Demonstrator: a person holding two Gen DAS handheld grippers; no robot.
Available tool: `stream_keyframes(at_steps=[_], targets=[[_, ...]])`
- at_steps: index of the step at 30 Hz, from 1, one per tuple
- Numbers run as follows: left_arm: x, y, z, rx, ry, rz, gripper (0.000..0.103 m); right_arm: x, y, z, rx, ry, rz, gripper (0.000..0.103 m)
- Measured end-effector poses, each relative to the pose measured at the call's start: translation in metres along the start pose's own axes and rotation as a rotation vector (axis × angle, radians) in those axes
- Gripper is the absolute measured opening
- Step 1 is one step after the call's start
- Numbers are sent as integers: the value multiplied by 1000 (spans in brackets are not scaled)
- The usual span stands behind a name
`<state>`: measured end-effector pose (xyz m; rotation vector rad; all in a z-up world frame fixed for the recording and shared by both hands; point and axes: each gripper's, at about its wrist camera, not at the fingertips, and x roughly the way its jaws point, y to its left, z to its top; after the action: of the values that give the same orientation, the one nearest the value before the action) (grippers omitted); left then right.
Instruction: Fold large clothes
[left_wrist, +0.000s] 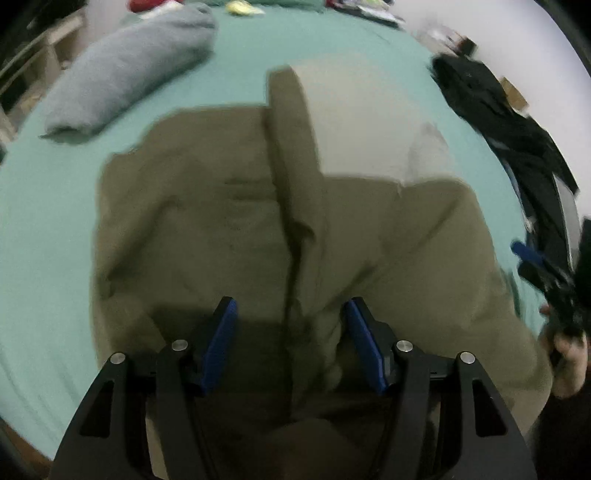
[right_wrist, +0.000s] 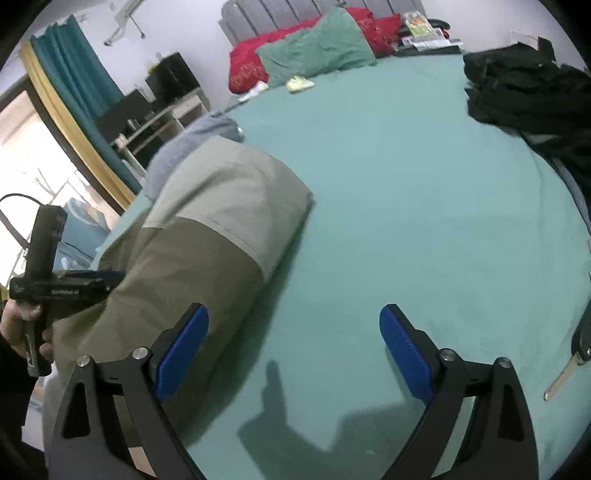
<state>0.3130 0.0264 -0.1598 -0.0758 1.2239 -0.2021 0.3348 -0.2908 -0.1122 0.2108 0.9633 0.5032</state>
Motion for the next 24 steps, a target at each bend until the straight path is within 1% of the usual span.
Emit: stream_keyframes(at_steps=[1, 2, 3, 4, 5, 6, 9, 10, 12, 14, 16, 18, 21, 23, 24], targets=[[1, -4, -3, 43, -1, -7, 55, -1, -5, -3, 7, 8, 7, 94], [2, -6, -5, 67, 4, -45, 35, 0, -4, -5, 9, 13, 18, 94], [3, -8, -7, 73, 28, -139, 5, 0, -4, -6, 8, 14, 29, 94], [2, -11, -8, 80, 26, -152, 4, 3, -2, -8, 1, 17, 42, 94], [-2, -16, -10, 108, 11, -135, 3, 5, 0, -9, -5, 19, 48, 94], [-11, -19, -11, 124, -16, -140, 3, 8, 3, -9, -11, 19, 53, 94], [-50, -12, -14, 74, -116, -182, 2, 16, 9, -10, -17, 10, 66, 94], [-72, -3, -15, 44, -167, -197, 2, 17, 13, -10, -23, -3, 74, 94], [-105, 8, -20, 12, -233, -229, 2, 18, 25, -8, -51, -17, 82, 94], [-131, 16, -27, 12, -284, -212, 2, 15, 46, -6, -95, -49, 103, 94], [-155, 30, -40, 8, -327, -176, 2, 16, 71, 0, -130, -72, 116, 94], [-166, 49, -50, -8, -344, -141, 2, 16, 99, 5, -177, -99, 99, 94], [-168, 89, -71, -59, -337, -85, 2, 17, 126, 11, -216, -121, 93, 94], [-159, 114, -84, -89, -305, -38, 2, 21, 140, 9, -224, -104, 87, 94], [-154, 125, -85, -103, -288, -34, 2, 25, 144, 6, -222, -88, 85, 94]])
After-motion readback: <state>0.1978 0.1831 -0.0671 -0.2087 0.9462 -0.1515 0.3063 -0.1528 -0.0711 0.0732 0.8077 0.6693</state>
